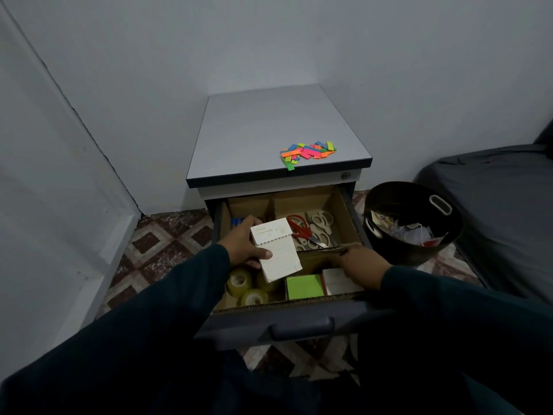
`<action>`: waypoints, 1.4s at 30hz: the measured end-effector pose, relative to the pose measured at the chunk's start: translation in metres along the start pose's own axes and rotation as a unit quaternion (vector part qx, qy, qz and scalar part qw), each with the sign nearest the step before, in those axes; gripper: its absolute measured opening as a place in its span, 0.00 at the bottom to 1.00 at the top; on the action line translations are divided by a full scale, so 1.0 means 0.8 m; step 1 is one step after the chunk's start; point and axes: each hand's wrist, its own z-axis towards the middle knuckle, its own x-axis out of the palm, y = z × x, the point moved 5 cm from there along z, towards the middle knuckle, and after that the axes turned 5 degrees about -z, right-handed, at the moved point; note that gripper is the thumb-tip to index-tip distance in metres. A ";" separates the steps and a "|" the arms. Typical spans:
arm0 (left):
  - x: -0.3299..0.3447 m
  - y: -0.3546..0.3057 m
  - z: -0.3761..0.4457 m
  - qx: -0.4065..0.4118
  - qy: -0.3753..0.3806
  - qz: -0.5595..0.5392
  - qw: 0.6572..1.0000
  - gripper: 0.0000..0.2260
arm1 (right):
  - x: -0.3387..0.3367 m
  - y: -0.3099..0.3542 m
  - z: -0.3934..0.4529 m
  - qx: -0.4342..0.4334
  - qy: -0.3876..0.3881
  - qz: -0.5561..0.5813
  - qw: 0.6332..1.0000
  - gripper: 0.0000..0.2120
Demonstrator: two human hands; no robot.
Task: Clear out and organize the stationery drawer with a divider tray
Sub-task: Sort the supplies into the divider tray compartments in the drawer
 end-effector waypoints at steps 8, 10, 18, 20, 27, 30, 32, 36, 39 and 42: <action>0.002 0.000 -0.003 0.003 0.013 0.000 1.000 0.19 | 0.016 -0.002 0.004 0.000 0.058 0.031 0.998 0.17; 0.002 -0.002 -0.003 0.005 0.014 -0.004 1.000 0.19 | 0.016 -0.002 0.005 0.012 0.065 0.060 0.996 0.17; 0.007 -0.017 -0.001 0.055 0.010 0.003 0.998 0.19 | -0.048 -0.016 0.011 0.120 -0.142 0.353 0.917 0.10; 0.011 -0.024 0.000 0.076 0.004 0.022 0.997 0.19 | -0.073 -0.012 0.008 0.105 -0.180 0.427 0.880 0.10; 0.034 -0.036 0.002 0.108 0.016 0.051 0.993 0.18 | -0.110 0.017 0.005 0.018 -0.163 0.347 0.923 0.12; 0.039 -0.035 -0.001 0.117 0.010 0.044 0.992 0.18 | -0.101 0.013 0.006 0.058 -0.141 0.344 0.926 0.09; 0.035 -0.033 -0.002 0.128 -0.019 0.075 0.989 0.19 | -0.092 0.008 0.006 0.082 -0.126 0.353 0.923 0.10; 0.016 -0.015 -0.003 0.157 -0.090 0.179 0.967 0.23 | -0.071 -0.002 0.000 0.120 -0.096 0.384 0.910 0.10; 0.004 0.007 -0.004 0.202 -0.122 0.300 0.924 0.24 | -0.051 -0.009 -0.003 0.156 -0.065 0.415 0.894 0.07; 0.000 0.035 -0.008 0.213 -0.141 0.377 0.891 0.24 | -0.024 -0.013 -0.002 0.202 -0.034 0.437 0.876 0.09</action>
